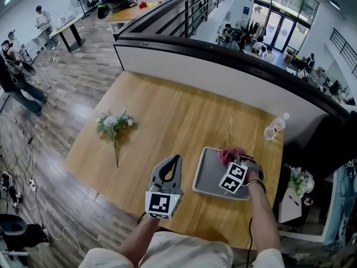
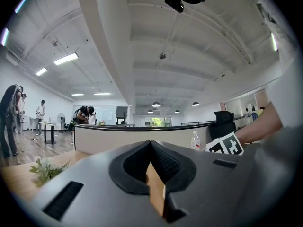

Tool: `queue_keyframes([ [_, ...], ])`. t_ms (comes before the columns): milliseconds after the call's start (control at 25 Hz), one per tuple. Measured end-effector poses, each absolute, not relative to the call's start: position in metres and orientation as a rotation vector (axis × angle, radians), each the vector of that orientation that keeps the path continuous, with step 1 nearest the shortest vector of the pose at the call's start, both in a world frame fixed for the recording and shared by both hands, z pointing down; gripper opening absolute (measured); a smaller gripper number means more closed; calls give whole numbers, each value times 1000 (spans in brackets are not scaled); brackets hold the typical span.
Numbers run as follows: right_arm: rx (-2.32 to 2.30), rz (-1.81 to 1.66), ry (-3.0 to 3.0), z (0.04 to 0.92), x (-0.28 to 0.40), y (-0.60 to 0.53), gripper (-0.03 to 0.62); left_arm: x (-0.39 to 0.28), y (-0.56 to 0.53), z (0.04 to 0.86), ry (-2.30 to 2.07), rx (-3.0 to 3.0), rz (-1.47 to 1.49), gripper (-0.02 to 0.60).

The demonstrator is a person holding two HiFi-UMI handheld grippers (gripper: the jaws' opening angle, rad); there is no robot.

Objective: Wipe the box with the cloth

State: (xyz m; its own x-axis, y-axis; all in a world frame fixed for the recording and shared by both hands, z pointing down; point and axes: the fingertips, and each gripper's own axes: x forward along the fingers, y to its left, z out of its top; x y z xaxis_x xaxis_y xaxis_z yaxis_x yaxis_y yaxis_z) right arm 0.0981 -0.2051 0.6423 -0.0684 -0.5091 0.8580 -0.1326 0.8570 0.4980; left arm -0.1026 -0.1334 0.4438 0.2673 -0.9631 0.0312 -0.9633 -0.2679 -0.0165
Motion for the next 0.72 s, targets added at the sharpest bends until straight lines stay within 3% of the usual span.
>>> queue_keyframes([
  [720,485,-281,-1665,643,90,-184,75,-102,-135,441,-1888,2511,48,12],
])
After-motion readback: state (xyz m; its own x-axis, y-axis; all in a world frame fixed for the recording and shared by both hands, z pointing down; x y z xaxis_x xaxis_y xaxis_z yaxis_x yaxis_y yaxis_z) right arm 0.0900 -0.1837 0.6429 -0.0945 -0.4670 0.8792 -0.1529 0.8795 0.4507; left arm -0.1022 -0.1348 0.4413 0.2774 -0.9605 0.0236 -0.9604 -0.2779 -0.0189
